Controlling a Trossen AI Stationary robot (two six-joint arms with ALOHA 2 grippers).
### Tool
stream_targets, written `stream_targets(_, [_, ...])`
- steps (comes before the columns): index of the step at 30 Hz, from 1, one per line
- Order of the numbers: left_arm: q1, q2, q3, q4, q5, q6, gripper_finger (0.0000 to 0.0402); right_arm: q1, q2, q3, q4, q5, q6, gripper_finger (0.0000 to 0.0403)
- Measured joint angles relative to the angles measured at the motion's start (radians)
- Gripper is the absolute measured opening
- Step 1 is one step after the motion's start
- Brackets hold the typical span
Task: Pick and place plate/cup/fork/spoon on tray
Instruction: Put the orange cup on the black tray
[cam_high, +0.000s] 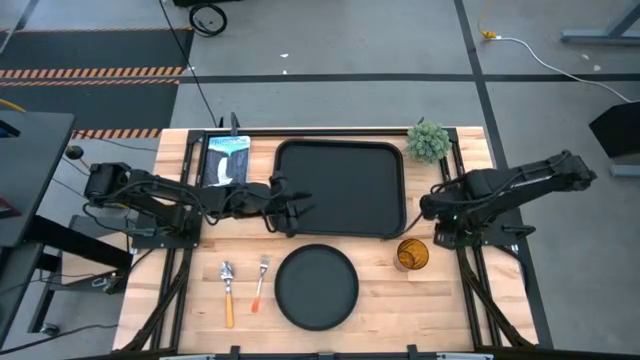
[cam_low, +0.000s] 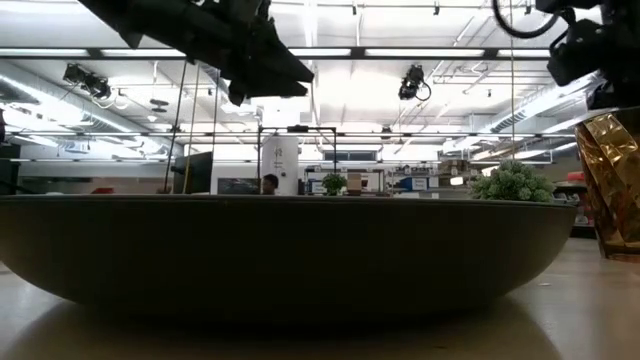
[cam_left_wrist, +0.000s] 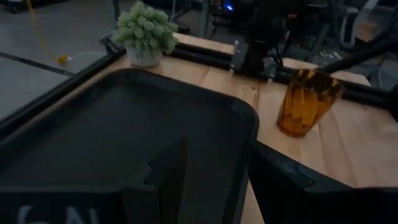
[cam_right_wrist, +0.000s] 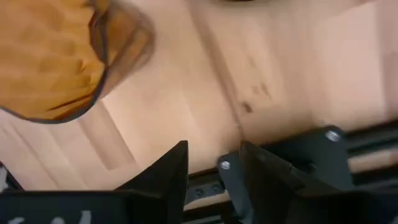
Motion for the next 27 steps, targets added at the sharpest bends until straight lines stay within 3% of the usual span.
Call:
stream_targets(12, [0.012, 0.000, 0.000, -0.026, 0.072, -0.054, 0.0172, 0.266, 0.141, -0.033, 0.220, 0.009, 0.264, 0.0133])
stream_targets(20, [-0.009, 0.000, 0.000, -0.044, 0.072, -0.101, 0.0172, 0.351, 0.264, -0.033, 0.401, 0.011, 0.327, 0.0132])
stream_targets(27, [-0.061, 0.000, 0.000, -0.050, 0.073, -0.135, 0.0172, 0.374, 0.358, -0.033, 0.557, 0.087, 0.343, 0.0132])
